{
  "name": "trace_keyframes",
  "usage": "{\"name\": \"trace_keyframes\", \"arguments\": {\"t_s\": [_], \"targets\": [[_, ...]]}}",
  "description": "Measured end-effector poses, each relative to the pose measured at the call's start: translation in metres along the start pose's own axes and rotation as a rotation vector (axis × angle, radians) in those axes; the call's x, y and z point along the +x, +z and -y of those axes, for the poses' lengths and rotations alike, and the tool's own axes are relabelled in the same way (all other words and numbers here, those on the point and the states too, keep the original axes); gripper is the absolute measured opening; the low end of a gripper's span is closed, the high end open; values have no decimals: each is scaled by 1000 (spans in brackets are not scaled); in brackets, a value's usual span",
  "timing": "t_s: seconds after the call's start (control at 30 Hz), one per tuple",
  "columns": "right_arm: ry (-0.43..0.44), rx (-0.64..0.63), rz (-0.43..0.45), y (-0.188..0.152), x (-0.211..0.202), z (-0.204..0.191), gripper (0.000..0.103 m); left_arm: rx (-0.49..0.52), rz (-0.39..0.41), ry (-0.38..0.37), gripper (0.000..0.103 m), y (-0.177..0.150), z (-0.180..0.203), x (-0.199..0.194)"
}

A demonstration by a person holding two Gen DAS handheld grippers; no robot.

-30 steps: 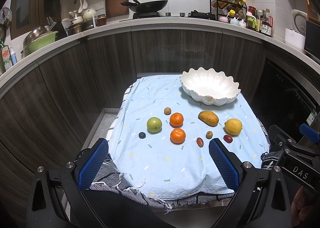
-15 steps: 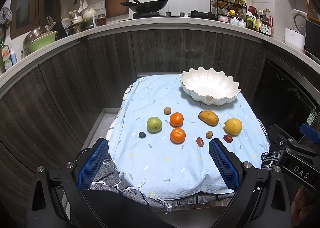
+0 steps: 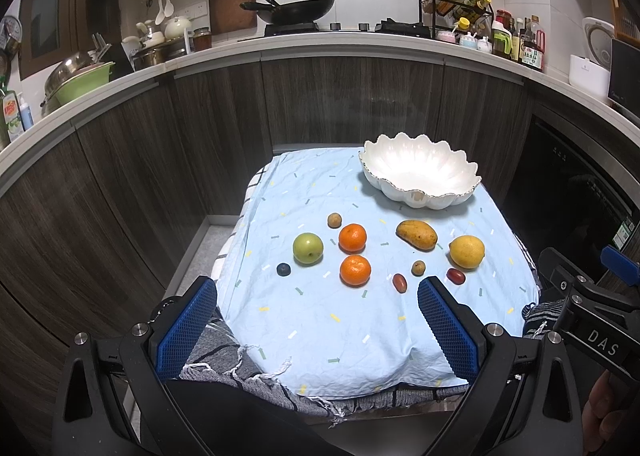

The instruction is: Organize fruits

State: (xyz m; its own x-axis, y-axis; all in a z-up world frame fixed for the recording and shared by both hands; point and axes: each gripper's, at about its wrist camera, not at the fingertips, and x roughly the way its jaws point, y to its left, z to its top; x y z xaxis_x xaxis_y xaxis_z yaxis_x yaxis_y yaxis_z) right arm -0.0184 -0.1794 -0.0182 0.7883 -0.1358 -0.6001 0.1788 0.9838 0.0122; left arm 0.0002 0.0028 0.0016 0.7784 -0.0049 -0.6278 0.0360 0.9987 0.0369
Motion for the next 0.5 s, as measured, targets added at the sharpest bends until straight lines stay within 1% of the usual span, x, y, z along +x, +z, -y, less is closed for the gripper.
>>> {"name": "trace_keyframes", "arguments": {"t_s": [0.5], "targets": [[-1,2,-2,1,0,2,102,1,-1,0,102,-1,1,0]]}}
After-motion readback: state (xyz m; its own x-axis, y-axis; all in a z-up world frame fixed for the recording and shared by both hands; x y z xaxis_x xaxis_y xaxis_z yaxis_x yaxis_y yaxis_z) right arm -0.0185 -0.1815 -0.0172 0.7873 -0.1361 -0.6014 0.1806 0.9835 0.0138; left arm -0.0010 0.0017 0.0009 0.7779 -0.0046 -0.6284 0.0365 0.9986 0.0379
